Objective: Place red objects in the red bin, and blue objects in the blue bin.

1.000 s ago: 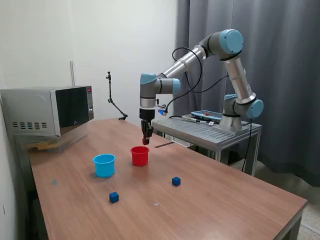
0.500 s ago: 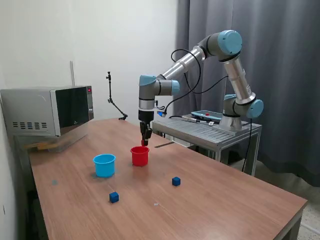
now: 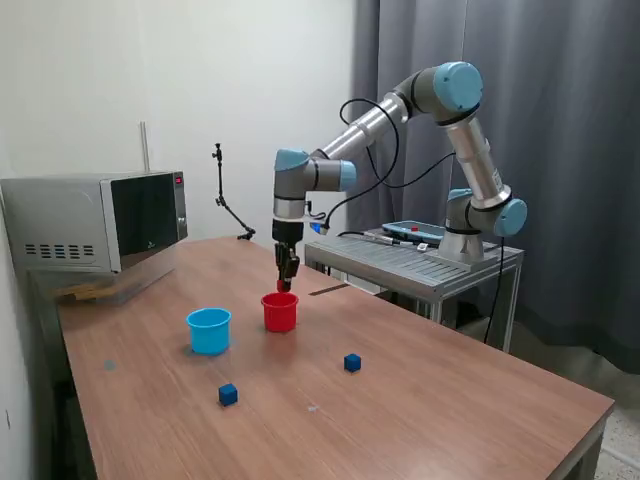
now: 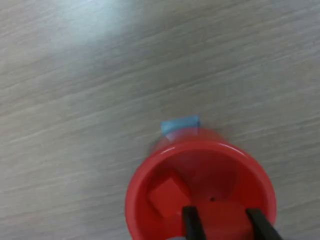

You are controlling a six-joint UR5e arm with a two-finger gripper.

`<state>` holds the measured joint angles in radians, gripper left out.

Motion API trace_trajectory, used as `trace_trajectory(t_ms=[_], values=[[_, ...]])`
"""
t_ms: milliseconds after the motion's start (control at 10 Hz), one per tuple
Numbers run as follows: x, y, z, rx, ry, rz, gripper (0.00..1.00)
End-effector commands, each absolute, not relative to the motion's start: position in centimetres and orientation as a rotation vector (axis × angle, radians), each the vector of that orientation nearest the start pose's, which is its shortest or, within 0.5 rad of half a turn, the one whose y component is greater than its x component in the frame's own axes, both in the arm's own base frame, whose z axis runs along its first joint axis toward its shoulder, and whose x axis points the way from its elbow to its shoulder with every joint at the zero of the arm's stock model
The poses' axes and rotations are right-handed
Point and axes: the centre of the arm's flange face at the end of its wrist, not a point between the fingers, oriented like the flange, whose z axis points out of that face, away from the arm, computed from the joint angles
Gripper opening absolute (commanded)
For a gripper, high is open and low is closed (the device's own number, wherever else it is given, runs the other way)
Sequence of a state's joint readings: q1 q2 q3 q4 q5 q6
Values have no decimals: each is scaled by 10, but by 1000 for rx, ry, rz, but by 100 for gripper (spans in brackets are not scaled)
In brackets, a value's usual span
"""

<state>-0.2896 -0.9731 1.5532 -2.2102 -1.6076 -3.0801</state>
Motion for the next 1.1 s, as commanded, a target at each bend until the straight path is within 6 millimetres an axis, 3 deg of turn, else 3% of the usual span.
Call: trace_trajectory(t_ms=[0,100,500,700,800,1000], values=[[-682,69,203,-1802,2579,106,0],[-682,69,202,-1802,2578,104,100],[-681,66,202,-1805,2574,100,100],[-686,35,207,-1867,2537,106,100],[-687,-10,212,-1954,2481,113,100],[-679,-121,218,-2214,2306,83,100]])
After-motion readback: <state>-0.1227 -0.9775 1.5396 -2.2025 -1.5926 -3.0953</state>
